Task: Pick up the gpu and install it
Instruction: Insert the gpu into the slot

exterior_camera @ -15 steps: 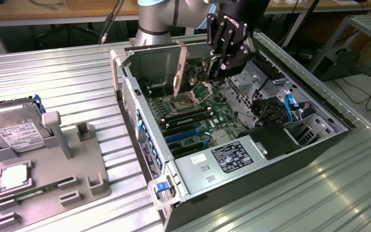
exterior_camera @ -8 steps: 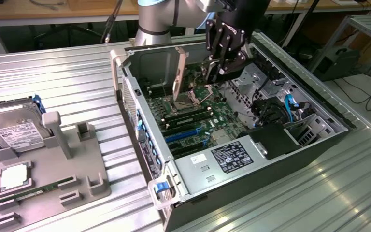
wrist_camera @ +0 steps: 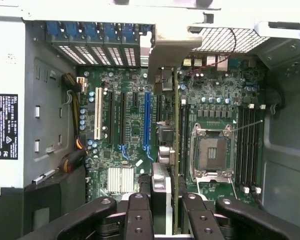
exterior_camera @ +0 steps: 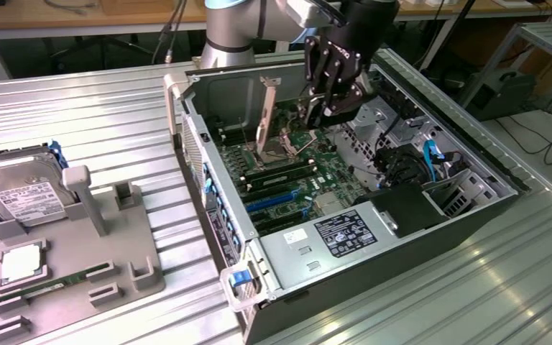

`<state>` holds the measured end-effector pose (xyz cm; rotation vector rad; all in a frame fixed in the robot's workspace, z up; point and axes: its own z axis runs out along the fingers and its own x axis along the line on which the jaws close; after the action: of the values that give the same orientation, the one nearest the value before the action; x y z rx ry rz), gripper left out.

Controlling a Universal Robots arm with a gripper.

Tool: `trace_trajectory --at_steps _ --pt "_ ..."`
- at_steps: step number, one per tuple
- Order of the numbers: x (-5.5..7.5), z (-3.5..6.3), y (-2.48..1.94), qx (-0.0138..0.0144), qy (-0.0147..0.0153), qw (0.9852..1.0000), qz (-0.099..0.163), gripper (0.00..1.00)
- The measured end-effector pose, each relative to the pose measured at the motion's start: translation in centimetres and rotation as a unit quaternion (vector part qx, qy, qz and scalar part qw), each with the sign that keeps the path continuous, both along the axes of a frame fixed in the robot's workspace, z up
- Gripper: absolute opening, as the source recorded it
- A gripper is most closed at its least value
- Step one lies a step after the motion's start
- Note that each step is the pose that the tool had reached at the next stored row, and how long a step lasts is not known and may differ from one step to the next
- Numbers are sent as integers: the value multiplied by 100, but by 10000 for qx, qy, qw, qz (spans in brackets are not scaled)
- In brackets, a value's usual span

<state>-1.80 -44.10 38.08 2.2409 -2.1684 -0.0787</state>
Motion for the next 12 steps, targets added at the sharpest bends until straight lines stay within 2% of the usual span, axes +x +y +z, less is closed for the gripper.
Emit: trace_trajectory --at_steps 12 --pt "0 -114 0 33 0 10000 0 28"
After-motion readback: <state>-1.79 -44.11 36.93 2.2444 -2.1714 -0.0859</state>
